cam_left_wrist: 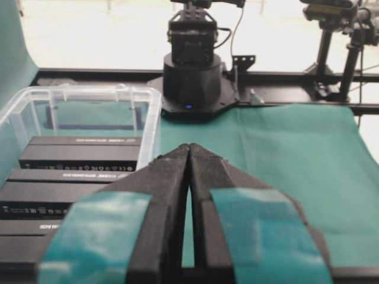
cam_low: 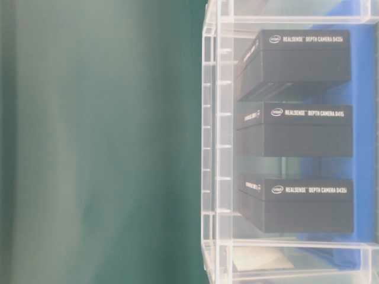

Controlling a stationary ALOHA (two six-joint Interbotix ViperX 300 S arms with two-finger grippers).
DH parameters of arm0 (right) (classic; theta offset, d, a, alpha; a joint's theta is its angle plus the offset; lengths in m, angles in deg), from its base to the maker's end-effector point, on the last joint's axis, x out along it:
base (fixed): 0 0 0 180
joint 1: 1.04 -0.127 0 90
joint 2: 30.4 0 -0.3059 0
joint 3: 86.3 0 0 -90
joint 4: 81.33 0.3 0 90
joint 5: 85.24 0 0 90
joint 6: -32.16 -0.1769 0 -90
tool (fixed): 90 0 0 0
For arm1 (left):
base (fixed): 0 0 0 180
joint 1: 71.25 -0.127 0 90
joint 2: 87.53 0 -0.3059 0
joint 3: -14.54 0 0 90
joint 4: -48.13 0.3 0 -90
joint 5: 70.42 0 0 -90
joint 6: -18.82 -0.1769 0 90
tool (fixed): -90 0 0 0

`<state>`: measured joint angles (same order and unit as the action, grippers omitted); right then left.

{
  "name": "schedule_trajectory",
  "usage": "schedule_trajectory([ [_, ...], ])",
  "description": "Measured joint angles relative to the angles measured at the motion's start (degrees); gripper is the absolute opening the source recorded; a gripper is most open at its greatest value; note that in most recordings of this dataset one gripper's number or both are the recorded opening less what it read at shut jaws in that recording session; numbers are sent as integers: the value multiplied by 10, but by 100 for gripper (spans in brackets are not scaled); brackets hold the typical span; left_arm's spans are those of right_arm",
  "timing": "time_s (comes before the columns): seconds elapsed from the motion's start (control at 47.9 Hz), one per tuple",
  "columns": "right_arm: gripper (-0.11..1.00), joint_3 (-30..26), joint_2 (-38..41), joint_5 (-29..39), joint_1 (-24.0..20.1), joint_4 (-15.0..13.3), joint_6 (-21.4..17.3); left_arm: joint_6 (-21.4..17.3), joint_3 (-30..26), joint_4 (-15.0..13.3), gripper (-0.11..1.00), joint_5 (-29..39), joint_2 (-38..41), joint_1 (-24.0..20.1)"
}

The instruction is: Take out the box from the case.

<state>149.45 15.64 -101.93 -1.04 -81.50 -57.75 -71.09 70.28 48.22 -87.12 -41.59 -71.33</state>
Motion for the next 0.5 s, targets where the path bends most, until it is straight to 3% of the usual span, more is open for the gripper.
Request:
schedule_trajectory([
  [0.501, 0, -25, -4, 83, 1, 0, -8, 13, -9, 10, 1, 36, -3, 0],
])
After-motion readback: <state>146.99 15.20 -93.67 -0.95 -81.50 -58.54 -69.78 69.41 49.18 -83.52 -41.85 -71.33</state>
